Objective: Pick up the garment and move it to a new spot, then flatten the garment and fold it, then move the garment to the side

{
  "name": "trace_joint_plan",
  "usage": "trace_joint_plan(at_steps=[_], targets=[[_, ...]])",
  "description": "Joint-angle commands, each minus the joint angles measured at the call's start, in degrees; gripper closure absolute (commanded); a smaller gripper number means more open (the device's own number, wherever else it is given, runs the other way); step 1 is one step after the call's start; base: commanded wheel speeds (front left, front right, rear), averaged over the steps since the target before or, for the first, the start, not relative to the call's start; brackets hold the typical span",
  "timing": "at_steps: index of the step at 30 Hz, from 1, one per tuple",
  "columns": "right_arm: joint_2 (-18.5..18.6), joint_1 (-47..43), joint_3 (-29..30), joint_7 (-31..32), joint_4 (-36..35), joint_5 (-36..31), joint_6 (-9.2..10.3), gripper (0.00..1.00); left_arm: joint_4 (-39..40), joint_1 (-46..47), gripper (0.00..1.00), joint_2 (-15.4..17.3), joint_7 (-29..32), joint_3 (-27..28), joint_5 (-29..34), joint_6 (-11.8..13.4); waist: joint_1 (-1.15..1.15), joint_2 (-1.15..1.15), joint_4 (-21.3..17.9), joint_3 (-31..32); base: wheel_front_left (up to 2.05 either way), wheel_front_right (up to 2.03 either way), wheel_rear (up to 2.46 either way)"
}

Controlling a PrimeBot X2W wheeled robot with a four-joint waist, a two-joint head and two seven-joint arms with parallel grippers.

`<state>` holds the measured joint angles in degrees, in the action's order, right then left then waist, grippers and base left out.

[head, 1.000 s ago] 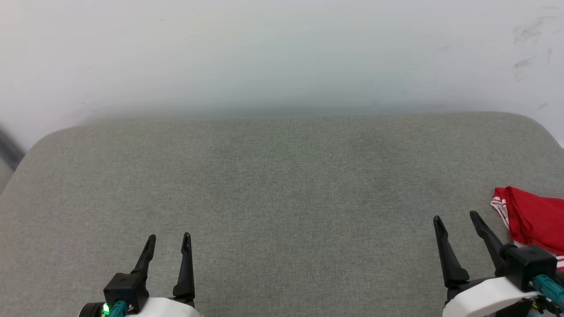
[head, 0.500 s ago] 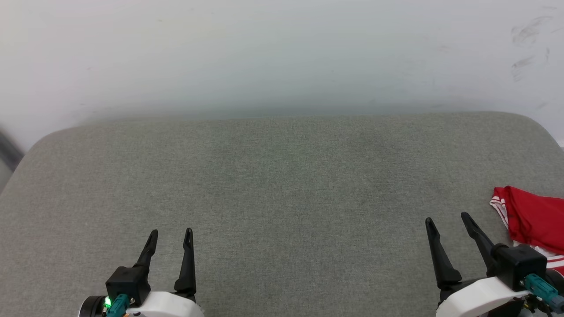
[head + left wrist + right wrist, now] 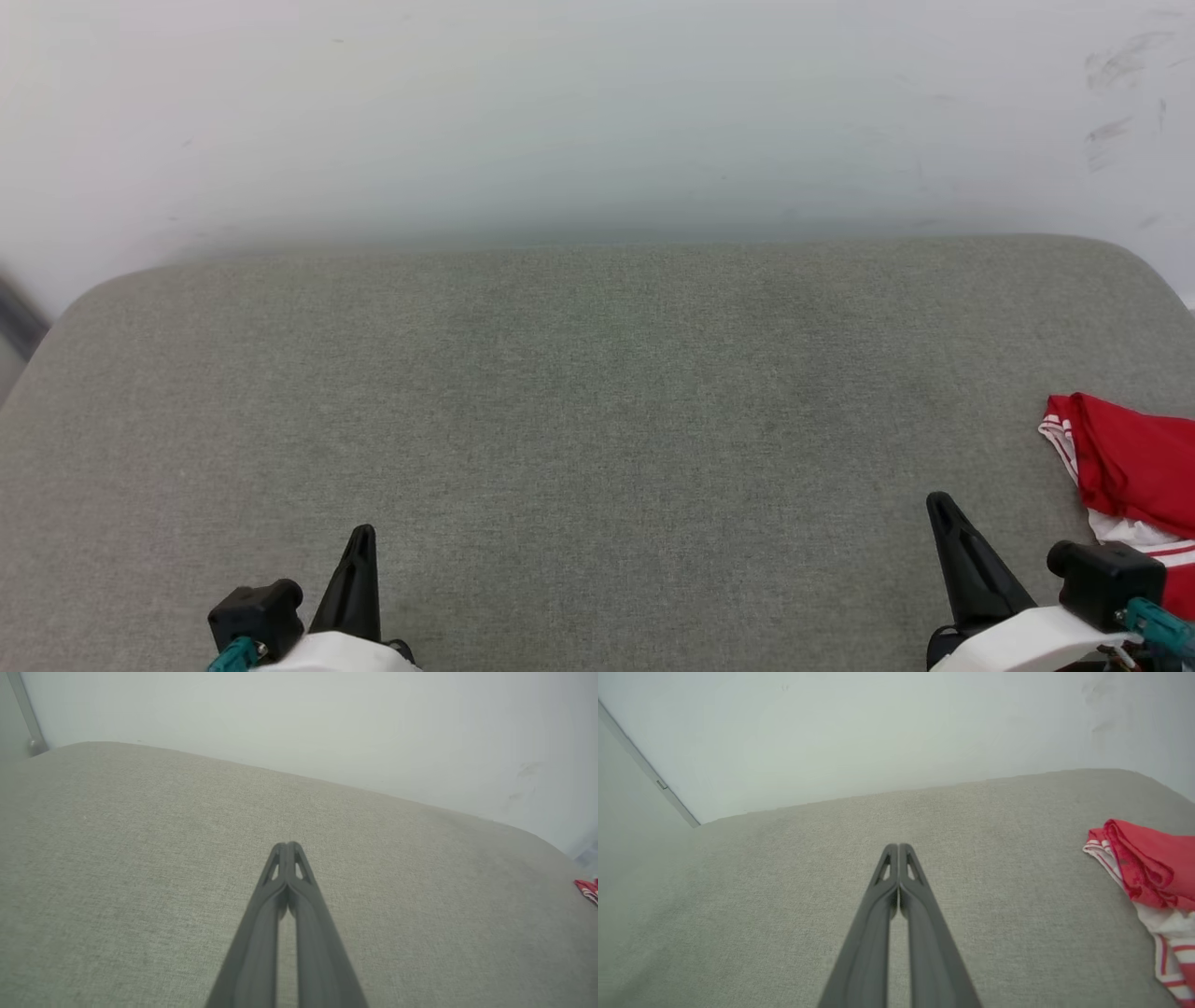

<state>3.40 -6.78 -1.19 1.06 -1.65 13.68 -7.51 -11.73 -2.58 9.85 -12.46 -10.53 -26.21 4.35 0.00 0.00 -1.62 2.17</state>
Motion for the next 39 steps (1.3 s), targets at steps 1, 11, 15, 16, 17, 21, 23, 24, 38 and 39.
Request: trace_joint_plan(at_steps=[1, 11, 15, 16, 17, 21, 23, 24, 38, 39], targets=[[0.42, 1.94, 0.14, 0.02, -0.3, 2.96, 0.0, 1.0, 0.67, 1.78, 1.0, -0.11, 0.52, 0.88, -2.18, -0.5, 0.0, 0.0, 0.02, -0.03, 0.0, 0.0, 0.0], [0.83, 3.63, 0.52, 0.23, 1.96, 14.11, 0.0, 1.0, 0.31, 2.86, 1.0, -1.04, 3.09, 3.17, -11.09, -2.1, 0.0, 0.0, 0.15, -0.23, 0.0, 0.0, 0.0], [0.95, 4.25, 0.69, 0.33, 2.76, 18.2, 0.01, 1.0, 0.17, 3.22, 1.0, -1.41, 4.04, 4.0, -14.39, -2.68, 0.0, 0.0, 0.21, -0.31, 0.0, 0.0, 0.0], [0.97, 4.41, 0.74, 0.36, 2.94, 19.2, 0.01, 1.0, 0.13, 3.32, 1.0, -1.5, 4.27, 4.2, -15.19, -2.84, 0.0, 0.0, 0.22, -0.33, 0.0, 0.0, 0.0], [1.0, 4.54, 0.78, 0.38, 3.13, 20.16, 0.01, 1.0, 0.1, 3.43, 1.0, -1.58, 4.5, 4.41, -15.99, -2.97, 0.0, 0.0, 0.24, -0.35, 0.0, 0.0, 0.0], [1.09, 5.03, 0.99, 0.51, 3.91, 23.95, 0.01, 1.0, -0.03, 3.82, 1.0, -1.91, 5.38, 5.21, -19.07, -3.52, 0.0, 0.0, 0.29, -0.43, 0.0, 0.0, 0.0], [1.13, 5.34, 1.09, 0.58, 4.25, 25.8, 0.01, 1.0, -0.1, 3.99, 1.0, -2.07, 5.83, 5.57, -20.57, -3.8, 0.0, 0.0, 0.32, -0.47, 0.0, 0.0, 0.0], [1.14, 5.47, 1.14, 0.62, 4.42, 26.68, 0.01, 1.0, -0.13, 4.07, 1.0, -2.15, 6.03, 5.76, -21.29, -3.91, 0.0, 0.0, 0.33, -0.49, 0.0, 0.0, 0.0], [1.3, 7.08, 1.89, 1.12, 6.74, 38.21, 0.01, 1.0, -0.57, 5.17, 1.0, -3.17, 8.81, 8.22, -30.77, -5.61, 0.0, 0.0, 0.53, -0.77, 0.0, 0.0, 0.0], [1.31, 7.22, 1.94, 1.16, 6.89, 38.97, 0.01, 1.0, -0.61, 5.24, 1.0, -3.24, 8.97, 8.38, -31.4, -5.75, 0.0, 0.0, 0.54, -0.79, 0.0, 0.0, 0.0]])
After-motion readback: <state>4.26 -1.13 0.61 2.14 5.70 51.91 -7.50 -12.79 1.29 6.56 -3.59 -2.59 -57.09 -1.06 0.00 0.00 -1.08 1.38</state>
